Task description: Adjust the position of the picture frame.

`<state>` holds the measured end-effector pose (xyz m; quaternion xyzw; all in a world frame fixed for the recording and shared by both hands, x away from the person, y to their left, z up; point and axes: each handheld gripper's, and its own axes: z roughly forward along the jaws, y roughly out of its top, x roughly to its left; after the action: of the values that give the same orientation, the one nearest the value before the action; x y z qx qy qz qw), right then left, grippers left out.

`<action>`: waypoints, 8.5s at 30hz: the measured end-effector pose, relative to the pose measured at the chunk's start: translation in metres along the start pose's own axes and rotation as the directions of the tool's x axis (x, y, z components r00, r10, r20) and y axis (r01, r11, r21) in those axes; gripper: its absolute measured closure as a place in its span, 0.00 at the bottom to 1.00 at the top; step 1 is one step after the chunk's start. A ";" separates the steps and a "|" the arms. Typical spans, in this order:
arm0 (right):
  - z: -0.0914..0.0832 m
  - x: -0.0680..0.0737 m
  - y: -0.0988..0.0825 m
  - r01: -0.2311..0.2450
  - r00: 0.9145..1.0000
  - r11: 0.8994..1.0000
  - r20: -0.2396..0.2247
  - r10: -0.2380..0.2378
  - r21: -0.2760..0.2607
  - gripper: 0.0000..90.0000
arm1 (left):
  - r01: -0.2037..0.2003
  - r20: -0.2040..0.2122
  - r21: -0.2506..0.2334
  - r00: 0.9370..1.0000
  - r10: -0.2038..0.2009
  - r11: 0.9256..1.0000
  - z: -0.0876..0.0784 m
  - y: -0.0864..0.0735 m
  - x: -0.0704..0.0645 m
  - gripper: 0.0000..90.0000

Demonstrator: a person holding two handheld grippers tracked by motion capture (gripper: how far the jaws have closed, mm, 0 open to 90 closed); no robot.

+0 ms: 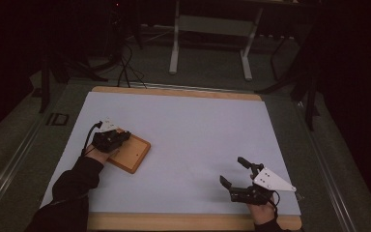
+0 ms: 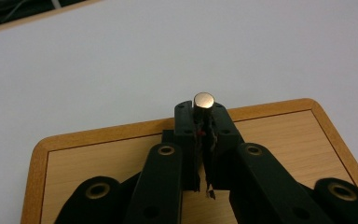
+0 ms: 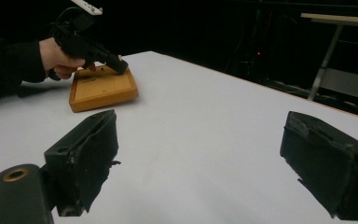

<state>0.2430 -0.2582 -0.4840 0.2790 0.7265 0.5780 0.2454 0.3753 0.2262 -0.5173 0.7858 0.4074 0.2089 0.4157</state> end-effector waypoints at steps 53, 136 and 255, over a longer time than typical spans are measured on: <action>-0.001 -0.004 -0.001 -0.028 1.000 1.000 -0.012 0.028 -0.010 0.12 | -0.105 0.197 -0.125 0.972 0.129 0.987 0.001 0.072 -0.094 0.95; -0.006 -0.009 -0.002 -0.028 1.000 1.000 -0.014 0.028 -0.002 0.12 | -0.197 0.294 0.073 0.941 0.167 0.978 0.131 0.085 -0.159 0.94; 0.000 -0.007 -0.003 -0.036 0.999 0.999 -0.030 0.036 0.016 0.12 | -0.268 0.441 0.098 0.875 0.200 0.958 0.032 0.044 -0.165 1.00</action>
<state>0.2483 -0.2636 -0.4871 0.2851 0.7295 0.5808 0.2216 0.3217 0.0620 -0.4973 0.8860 0.2233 0.0481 0.4035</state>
